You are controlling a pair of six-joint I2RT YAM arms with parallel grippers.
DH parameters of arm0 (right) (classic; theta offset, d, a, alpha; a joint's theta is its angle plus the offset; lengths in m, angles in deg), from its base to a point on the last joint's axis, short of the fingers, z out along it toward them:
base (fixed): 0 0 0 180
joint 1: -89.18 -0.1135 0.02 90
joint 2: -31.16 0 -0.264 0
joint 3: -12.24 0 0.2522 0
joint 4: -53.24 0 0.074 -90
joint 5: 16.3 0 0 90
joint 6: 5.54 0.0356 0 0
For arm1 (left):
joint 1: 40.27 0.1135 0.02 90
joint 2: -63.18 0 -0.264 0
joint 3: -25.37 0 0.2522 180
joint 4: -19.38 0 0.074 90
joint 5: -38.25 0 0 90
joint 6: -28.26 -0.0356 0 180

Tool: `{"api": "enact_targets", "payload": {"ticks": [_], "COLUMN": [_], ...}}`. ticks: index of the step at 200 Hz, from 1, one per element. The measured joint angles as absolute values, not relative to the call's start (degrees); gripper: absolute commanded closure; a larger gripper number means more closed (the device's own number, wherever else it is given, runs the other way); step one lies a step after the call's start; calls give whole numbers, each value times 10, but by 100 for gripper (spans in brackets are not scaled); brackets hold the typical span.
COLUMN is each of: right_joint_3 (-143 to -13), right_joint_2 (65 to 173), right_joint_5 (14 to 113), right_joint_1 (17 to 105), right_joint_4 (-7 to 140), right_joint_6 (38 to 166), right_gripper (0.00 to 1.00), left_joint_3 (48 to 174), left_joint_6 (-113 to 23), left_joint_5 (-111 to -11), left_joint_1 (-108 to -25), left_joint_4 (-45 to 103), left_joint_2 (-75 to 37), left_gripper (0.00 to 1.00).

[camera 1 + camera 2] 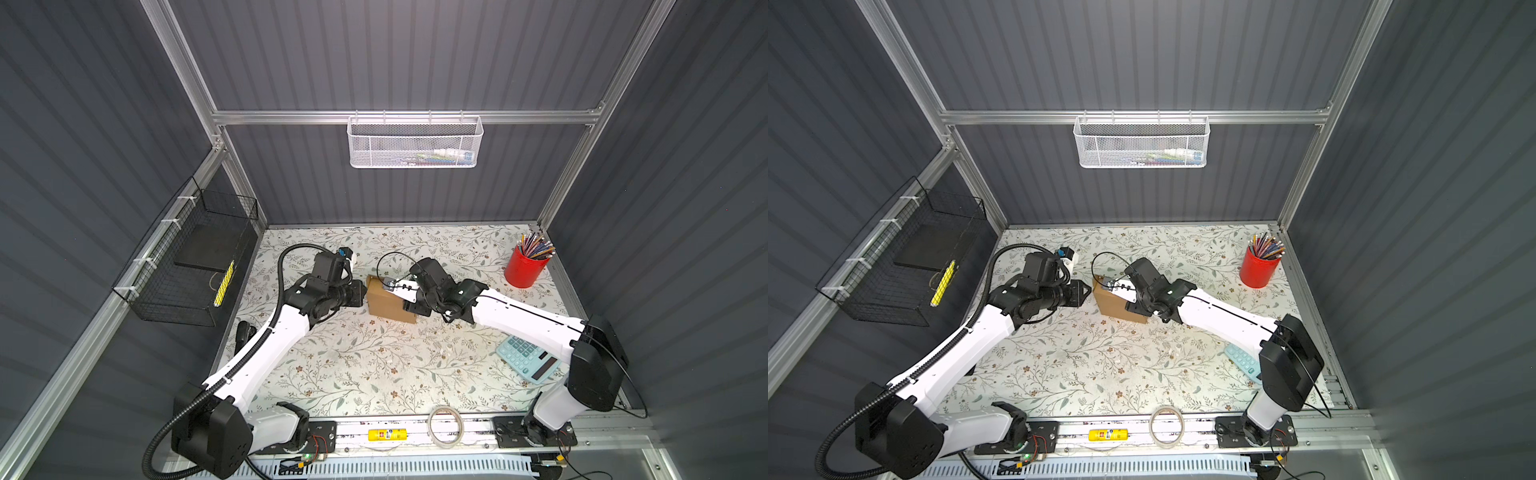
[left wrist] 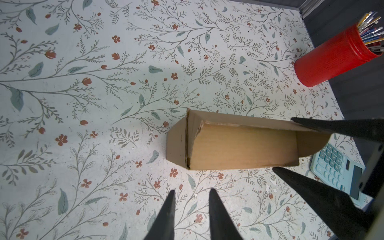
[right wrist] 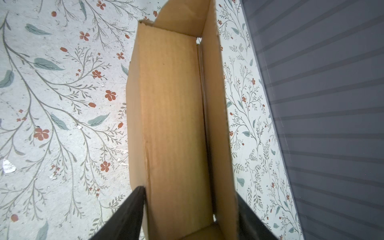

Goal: Fold the paper box

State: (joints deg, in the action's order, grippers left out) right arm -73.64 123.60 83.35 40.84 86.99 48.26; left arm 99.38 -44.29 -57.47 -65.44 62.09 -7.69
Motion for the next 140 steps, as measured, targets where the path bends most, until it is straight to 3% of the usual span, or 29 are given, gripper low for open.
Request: {"api": "enact_targets", "payload": {"ticks": [63,140], "right_joint_3": [-736,-736], "right_joint_2": [1236,1237], "right_joint_5": [833,833], "right_joint_1": [407,407], "right_joint_4": [868,867], "right_joint_6": [482,482], "right_gripper": [41,44], "left_joint_3": [977,963], "left_joint_6": [-411,-340], "left_joint_5": [-641,-749], "left_joint_1": [-561,-525], "left_joint_4": [589,477], "left_joint_2": [-61,-86], "left_gripper": [40,34]}}
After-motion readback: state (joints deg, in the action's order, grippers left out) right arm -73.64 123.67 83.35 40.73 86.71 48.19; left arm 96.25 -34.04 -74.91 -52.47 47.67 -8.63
